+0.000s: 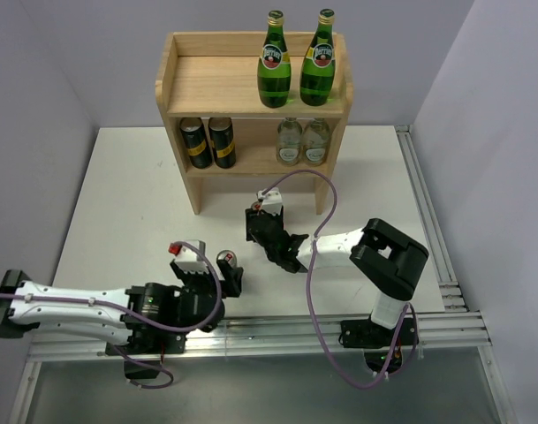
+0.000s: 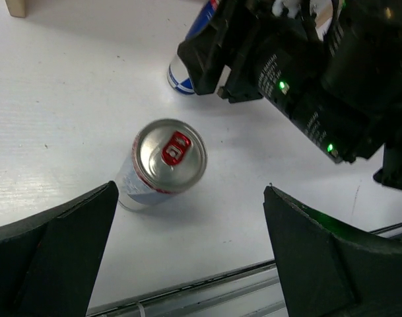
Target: Place and organize the beverage onto the shelf
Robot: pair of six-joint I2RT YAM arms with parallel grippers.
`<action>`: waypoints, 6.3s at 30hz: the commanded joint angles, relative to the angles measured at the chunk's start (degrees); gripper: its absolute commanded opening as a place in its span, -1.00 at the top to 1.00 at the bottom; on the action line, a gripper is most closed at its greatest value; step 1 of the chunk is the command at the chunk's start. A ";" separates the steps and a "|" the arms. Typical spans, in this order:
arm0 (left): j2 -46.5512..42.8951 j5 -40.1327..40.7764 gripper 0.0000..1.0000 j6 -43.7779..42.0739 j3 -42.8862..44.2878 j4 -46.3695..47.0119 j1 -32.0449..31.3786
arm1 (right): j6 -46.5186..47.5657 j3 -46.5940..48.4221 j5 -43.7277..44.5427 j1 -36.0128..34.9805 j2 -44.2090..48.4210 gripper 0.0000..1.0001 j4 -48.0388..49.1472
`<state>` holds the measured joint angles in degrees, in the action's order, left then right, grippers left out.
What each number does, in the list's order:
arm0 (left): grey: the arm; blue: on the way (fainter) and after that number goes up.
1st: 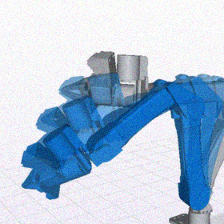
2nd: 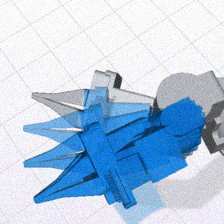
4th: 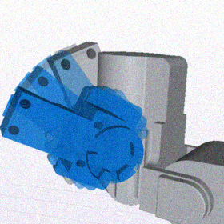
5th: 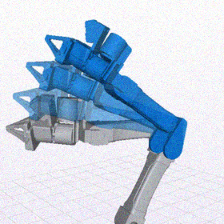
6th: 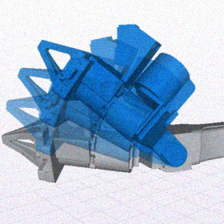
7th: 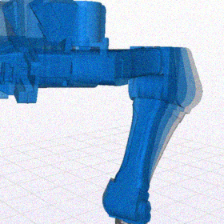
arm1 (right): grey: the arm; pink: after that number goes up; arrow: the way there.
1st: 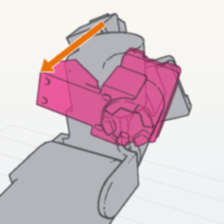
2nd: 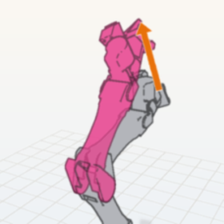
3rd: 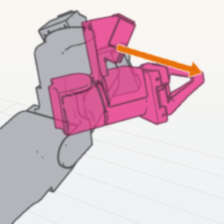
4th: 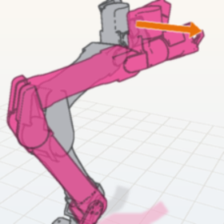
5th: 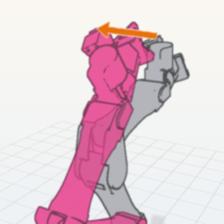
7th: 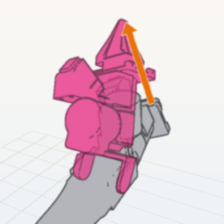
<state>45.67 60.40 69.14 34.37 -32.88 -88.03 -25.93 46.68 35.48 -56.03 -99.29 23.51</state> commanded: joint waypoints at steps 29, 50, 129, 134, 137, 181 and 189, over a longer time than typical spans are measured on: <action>25.25 8.16 -0.99 -9.73 -12.04 39.02 8.13 | 4.92 14.28 1.00 -2.14 28.61 1.00 -23.06; 36.42 3.85 -0.11 -12.28 -13.63 52.92 12.35 | 19.96 97.75 -13.25 -2.33 -8.56 1.00 -49.55; 44.16 5.16 0.99 -3.32 -4.50 37.82 8.84 | 29.54 60.48 10.65 -9.70 9.01 -0.76 -30.90; 41.09 4.99 0.99 -0.52 -2.12 26.36 6.65 | 28.92 55.99 13.47 -12.87 13.84 -0.76 -30.36; 34.17 5.25 0.99 1.17 3.22 12.12 4.63 | 28.92 52.40 15.92 -15.33 18.66 -0.77 -29.93; 46.61 -34.65 0.99 -69.67 90.00 16.09 58.41 | -11.24 6.32 31.05 -21.23 65.62 -0.73 -56.29; 45.65 -38.69 0.99 -63.35 82.89 16.71 62.72 | -12.47 6.15 31.49 -21.31 64.13 -0.74 -56.90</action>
<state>94.08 24.86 2.52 119.24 -21.58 -26.22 -36.45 52.90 64.73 -77.01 -34.41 -32.95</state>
